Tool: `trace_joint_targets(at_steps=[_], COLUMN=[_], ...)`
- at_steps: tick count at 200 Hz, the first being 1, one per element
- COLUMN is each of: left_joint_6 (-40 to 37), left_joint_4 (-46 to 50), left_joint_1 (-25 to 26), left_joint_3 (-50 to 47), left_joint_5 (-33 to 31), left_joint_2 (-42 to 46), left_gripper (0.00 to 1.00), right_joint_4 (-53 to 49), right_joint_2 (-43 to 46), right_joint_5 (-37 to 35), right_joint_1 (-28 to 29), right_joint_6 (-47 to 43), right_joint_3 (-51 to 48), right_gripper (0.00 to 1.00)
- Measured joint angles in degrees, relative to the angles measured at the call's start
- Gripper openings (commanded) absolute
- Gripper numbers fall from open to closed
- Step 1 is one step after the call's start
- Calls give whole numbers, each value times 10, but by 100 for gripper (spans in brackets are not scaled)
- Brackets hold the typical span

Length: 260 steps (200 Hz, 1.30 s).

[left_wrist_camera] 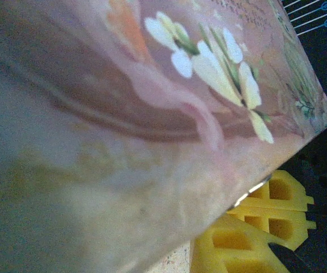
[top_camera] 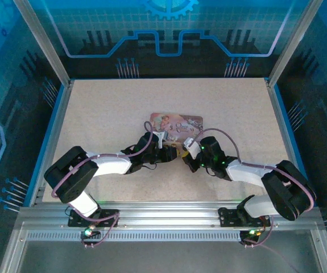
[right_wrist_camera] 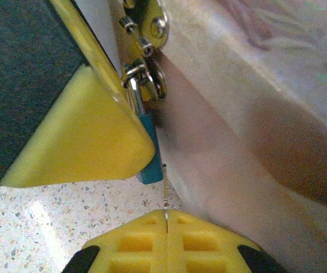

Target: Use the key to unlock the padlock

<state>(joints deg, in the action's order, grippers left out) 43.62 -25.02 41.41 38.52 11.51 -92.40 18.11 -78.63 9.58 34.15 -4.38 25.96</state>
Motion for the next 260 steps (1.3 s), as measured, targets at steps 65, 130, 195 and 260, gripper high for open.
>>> trace_joint_targets(at_steps=[65, 130, 195, 260], left_joint_6=[0, 0, 0, 0], left_joint_4=[8, 17, 23, 26], left_joint_1=[0, 0, -5, -7], left_joint_3=[3, 3, 3, 3], left_joint_5=[3, 3, 3, 3], left_joint_2=[0, 5, 18, 21], left_gripper=[21, 21, 21, 22], right_joint_4=[0, -6, -9, -8], right_joint_2=[0, -6, -6, 8], right_joint_5=[0, -12, -17, -18], right_joint_1=[2, 14, 19, 19], right_joint_6=[-12, -18, -19, -19], right_joint_3=[0, 4, 7, 6], right_gripper=[0, 0, 0, 0])
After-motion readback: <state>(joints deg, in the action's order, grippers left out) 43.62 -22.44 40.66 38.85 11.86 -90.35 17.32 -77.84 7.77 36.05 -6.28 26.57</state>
